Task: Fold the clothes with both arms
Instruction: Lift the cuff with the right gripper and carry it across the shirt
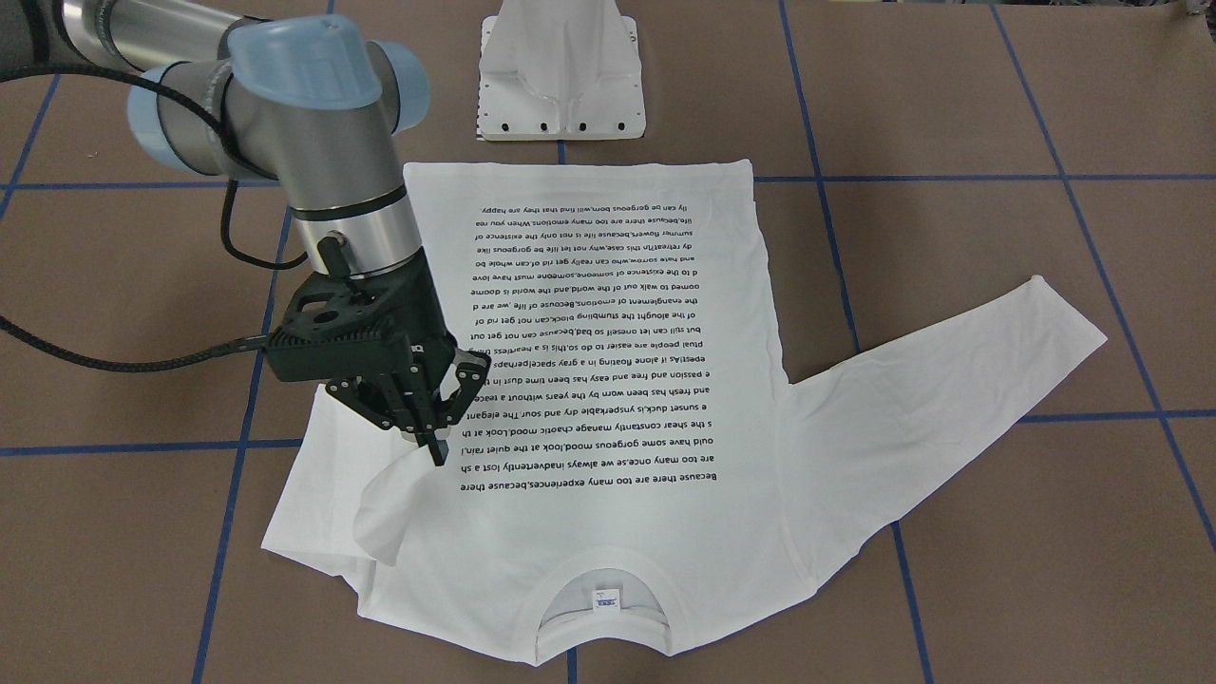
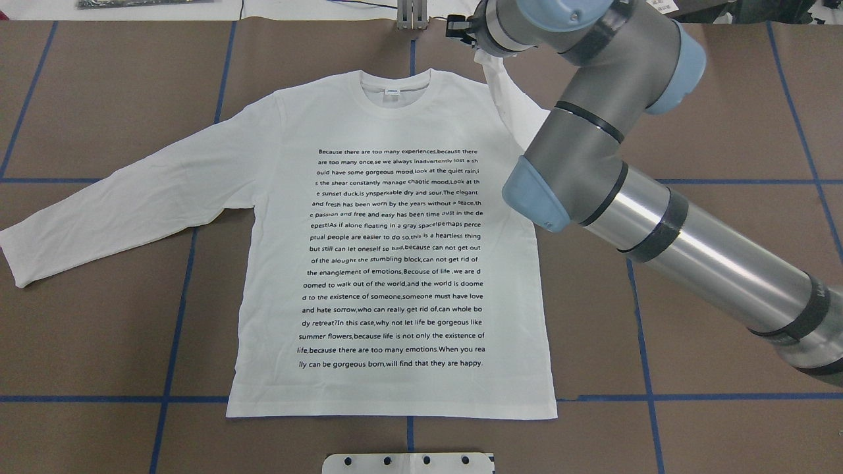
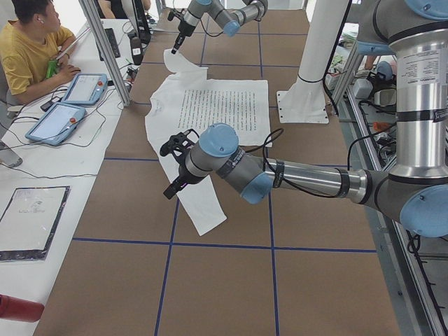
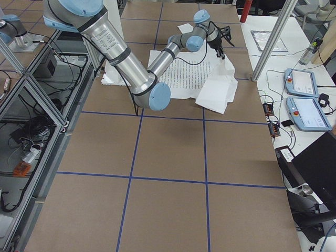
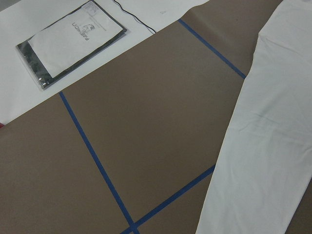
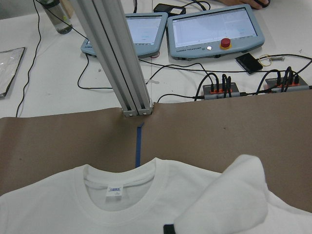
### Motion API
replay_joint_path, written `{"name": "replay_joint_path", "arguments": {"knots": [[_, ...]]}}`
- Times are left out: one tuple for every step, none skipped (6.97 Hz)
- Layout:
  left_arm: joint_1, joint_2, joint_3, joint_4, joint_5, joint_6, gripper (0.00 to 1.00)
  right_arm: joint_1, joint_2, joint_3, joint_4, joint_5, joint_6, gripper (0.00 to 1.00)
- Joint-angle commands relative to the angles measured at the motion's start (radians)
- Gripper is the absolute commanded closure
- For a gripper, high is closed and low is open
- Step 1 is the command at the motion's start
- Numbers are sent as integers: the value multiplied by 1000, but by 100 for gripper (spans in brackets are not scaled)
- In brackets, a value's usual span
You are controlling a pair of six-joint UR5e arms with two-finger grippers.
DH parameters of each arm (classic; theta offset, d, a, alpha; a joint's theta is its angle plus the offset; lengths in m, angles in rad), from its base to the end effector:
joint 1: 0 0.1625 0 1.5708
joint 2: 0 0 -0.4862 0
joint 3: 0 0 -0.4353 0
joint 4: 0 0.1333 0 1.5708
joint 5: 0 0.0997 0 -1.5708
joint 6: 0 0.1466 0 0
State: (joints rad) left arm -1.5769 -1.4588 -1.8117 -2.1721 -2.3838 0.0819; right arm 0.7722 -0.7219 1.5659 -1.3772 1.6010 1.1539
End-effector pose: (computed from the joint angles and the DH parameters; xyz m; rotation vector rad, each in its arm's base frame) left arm -0.0300 -0.5187 0.5983 0.7238 0.7463 0.3654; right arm -0.5054 -0.6721 0.1471 0.5609 -0.8787 0.3070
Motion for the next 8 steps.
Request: {"name": "replay_joint_path", "arguments": {"knots": [[0, 1, 2, 0, 0, -4, 0, -136, 79, -23, -37, -163, 46, 100], [-2, 3, 2, 0, 0, -4, 0, -187, 137, -88, -34, -209, 47, 100], [-2, 5, 3, 0, 0, -4, 0, -206, 207, -154, -34, -222, 72, 100], [-3, 5, 2, 0, 0, -2, 0, -220, 243, -196, -33, -231, 88, 100], [-3, 5, 2, 0, 2, -2, 0, -221, 249, -198, -30, -233, 87, 100], [-3, 5, 3, 0, 2, -4, 0, -243, 287, -260, 1, -262, 90, 100], [-3, 5, 3, 0, 2, -4, 0, -275, 323, -353, 56, -310, 105, 100], [-3, 5, 5, 2, 2, -4, 0, -303, 318, -362, 66, -326, 107, 100]]}}
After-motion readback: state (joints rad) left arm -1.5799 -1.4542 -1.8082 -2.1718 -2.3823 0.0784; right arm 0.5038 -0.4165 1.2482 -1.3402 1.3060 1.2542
